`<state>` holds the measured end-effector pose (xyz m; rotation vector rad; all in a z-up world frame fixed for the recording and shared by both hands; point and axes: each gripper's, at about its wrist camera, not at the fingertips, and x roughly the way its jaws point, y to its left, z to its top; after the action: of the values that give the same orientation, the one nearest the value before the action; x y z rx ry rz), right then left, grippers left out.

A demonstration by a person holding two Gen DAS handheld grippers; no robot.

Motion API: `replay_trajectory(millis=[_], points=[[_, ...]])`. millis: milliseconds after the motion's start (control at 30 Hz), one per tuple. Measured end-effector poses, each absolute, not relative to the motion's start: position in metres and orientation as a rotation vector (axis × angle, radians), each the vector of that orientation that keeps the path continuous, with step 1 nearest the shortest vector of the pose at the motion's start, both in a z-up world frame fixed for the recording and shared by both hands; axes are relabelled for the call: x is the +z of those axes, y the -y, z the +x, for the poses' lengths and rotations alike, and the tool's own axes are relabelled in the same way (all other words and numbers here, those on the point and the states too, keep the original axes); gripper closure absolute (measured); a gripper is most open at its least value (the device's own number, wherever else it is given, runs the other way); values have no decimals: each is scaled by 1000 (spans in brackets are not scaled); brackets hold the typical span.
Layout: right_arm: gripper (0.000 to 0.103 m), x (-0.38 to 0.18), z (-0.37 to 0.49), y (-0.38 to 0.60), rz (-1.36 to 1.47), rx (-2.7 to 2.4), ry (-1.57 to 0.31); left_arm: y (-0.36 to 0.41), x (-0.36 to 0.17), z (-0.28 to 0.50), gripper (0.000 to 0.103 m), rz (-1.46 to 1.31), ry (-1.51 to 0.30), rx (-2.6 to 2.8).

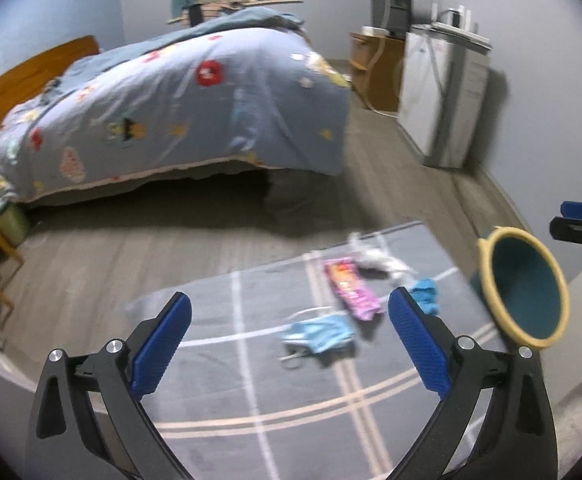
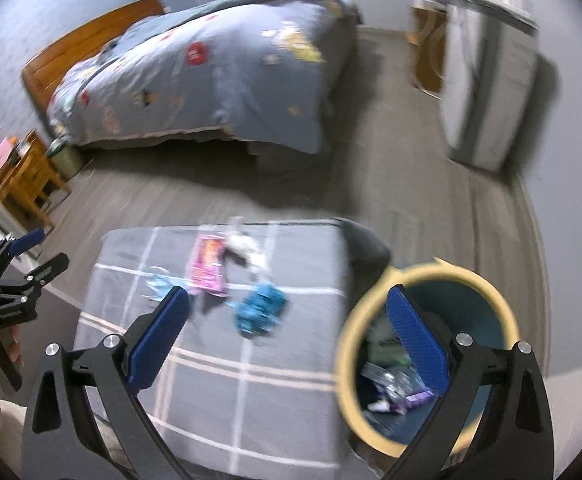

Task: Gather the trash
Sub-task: 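Move both tools back over the remaining trash pile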

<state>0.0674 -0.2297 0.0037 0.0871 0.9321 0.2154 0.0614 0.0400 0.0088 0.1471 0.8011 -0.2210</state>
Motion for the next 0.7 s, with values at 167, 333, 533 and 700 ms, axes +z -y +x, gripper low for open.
replay_trajectory(millis=[167, 333, 533, 700], points=[[6, -30, 100, 174, 2, 254, -964, -69, -11, 63, 5, 82, -816, -173], [6, -85, 122, 179, 43, 162, -1047, -76, -41, 80, 5, 53, -873, -139], [6, -138, 129, 192, 43, 119, -1192, -62, -74, 96, 5, 85, -910, -153], [6, -155, 132, 189, 29, 137, -1232, -44, -110, 111, 5, 83, -982, -174]])
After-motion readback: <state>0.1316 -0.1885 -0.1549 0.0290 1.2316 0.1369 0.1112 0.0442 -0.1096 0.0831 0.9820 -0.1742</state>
